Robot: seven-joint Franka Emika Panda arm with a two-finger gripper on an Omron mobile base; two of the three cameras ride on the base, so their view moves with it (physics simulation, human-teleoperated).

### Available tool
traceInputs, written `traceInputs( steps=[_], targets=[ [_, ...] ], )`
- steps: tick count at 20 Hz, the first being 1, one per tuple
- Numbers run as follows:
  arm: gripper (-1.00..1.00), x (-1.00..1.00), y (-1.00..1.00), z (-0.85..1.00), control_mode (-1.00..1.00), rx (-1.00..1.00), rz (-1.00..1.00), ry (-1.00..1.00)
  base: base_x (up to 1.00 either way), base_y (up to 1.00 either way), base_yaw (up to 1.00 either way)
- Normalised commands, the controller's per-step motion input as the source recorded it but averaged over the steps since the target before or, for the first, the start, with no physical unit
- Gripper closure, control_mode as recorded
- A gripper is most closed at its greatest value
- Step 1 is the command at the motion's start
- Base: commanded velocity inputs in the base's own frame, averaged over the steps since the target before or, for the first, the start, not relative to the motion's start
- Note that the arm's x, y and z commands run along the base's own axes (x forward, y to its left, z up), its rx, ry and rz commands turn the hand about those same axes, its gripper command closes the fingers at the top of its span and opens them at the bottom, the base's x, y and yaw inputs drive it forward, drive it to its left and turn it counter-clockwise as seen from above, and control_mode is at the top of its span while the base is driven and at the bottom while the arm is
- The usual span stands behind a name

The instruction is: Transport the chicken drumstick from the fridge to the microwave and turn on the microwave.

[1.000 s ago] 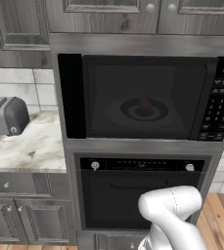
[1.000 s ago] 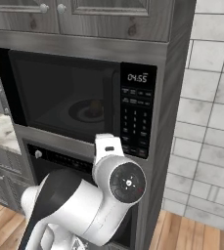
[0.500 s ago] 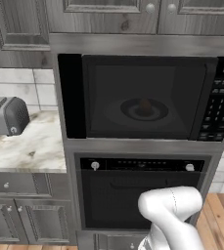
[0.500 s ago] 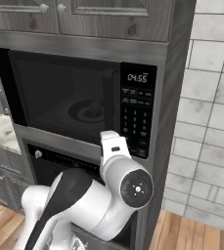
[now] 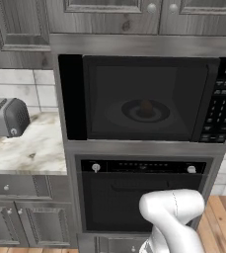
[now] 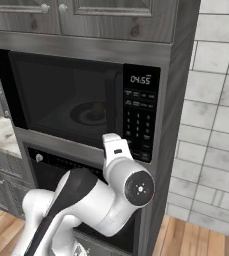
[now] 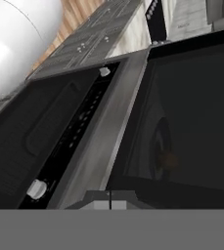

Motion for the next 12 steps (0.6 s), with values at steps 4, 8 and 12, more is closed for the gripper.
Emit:
traceInputs(
  steps=[4, 8, 12],
  targets=[
    [1.00, 0.31, 0.04, -0.13, -1.00, 0.00, 0.00, -0.06, 0.00, 0.00, 0.00],
    [1.00, 0.28, 0.00, -0.14, -1.00, 0.00, 0.00, -0.07, 0.00, 0.00, 0.00],
    [1.00, 0.27, 0.00, -0.17, -1.00, 0.00, 0.00, -0.02, 0.00, 0.00, 0.00]
  ],
)
